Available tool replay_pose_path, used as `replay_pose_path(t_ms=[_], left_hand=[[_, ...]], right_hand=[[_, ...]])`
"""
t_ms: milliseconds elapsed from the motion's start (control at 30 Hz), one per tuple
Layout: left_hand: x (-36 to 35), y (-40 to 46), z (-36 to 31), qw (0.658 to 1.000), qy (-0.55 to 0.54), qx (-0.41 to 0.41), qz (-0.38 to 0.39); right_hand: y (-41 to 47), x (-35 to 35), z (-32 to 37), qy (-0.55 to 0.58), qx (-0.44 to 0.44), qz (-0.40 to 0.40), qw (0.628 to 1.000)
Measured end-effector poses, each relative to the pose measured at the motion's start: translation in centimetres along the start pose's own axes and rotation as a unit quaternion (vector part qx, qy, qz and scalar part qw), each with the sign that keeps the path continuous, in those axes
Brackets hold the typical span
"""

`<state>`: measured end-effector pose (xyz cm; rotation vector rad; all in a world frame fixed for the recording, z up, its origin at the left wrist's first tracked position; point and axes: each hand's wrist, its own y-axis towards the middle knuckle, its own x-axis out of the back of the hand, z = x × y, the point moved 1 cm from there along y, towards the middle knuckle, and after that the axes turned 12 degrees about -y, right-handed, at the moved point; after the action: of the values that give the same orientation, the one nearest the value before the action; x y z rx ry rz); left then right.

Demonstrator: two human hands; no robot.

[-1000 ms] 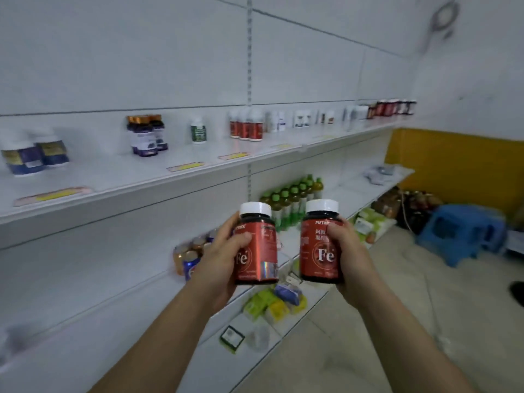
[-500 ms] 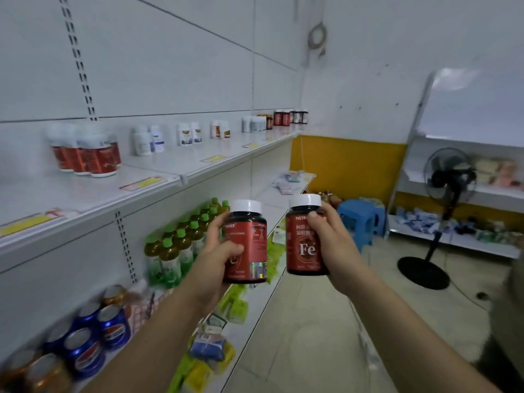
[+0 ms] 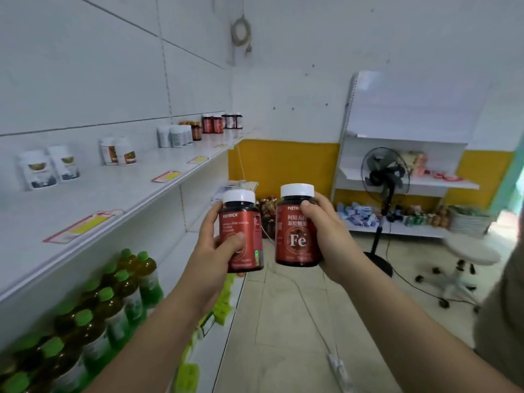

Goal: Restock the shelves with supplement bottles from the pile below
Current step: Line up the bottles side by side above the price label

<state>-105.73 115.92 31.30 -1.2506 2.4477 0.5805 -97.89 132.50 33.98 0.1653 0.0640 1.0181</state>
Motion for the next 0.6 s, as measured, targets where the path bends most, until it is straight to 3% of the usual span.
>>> replay_pose_path(t_ms=[333, 600], left_hand=[[-7.3, 21.8, 7.8, 0.999, -0.042, 0.006, 0.024], [-8.2, 38.6, 10.4, 1.000, -0.007, -0.019, 0.017]], right_hand=[[21.2, 9.5, -2.6, -0.014, 0.008, -0.015, 1.000], [38.9, 11.8, -3.9, -0.040, 0.018, 0.004, 0.999]])
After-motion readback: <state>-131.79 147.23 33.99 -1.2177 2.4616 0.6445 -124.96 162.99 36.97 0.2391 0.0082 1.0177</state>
